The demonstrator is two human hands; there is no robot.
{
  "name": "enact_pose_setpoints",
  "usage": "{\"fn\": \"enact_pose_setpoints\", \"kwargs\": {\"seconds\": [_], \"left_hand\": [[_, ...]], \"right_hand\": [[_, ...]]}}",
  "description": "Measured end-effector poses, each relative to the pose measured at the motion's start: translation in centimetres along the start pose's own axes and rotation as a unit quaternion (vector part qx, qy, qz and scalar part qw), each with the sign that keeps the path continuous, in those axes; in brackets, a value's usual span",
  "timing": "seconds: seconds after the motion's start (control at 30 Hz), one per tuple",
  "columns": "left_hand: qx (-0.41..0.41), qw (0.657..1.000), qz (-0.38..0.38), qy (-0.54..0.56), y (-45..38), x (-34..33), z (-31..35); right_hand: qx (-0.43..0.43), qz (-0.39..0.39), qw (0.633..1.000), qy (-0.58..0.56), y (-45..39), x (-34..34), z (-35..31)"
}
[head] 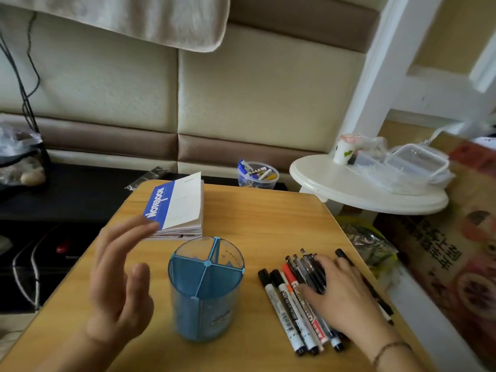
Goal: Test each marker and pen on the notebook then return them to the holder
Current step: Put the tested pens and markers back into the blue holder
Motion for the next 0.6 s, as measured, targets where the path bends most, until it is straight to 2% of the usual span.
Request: {"fn": "enact_pose_setpoints", "kwargs": {"seconds": [0.07,0.17,0.23,0.37,0.4,0.43,0.5,0.57,0.6], "left_hand": [[-0.115,0.993,0.004,-0.017,-0.8,-0.4,3.5],[-0.221,0.973,-0.067,0.016,0.2,-2.4,8.0],[-0.230,0.961,-0.152,0.033,1.3,-4.7,9.8],[-0.171,0.936,-0.299,0.073,3.5,-10.0,11.2],[-0.117,0.938,-0.318,0.078,4.0,-11.2,10.9],[-0.027,0.940,-0.327,0.090,4.4,-12.4,10.1],[0.235,0.916,-0.294,0.141,5.6,-14.2,7.6],[0.468,0.818,-0.240,0.234,7.9,-15.7,5.4],[0.541,0.770,-0.202,0.272,9.0,-16.4,4.6]], "right_hand": [[0.012,0.012,1.000,-0.006,0.4,-0.1,-0.7],[0.047,0.036,0.998,0.022,0.5,-0.1,-1.6],[0.059,0.039,0.997,0.018,0.3,-0.2,-1.8],[0.084,0.052,0.995,-0.028,-0.3,-0.1,-1.5],[0.087,0.050,0.994,-0.052,-0.4,-0.2,-1.3],[0.080,0.047,0.991,-0.092,-0.5,-0.1,-0.9],[0.054,0.033,0.982,-0.177,-0.3,0.4,0.0],[0.056,0.017,0.961,-0.270,-0.1,1.1,0.5],[0.059,0.001,0.943,-0.326,0.0,1.5,0.5]]}}
Point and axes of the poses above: each hand's wrist, its own y-axis away from the middle knuckle, its own x-axis out of the back of the hand, z = x × y, the point moved 7 cm from there along -y, towards the middle knuckle, and after that the axes turned 2 degrees about z, right-handed, at the moved point
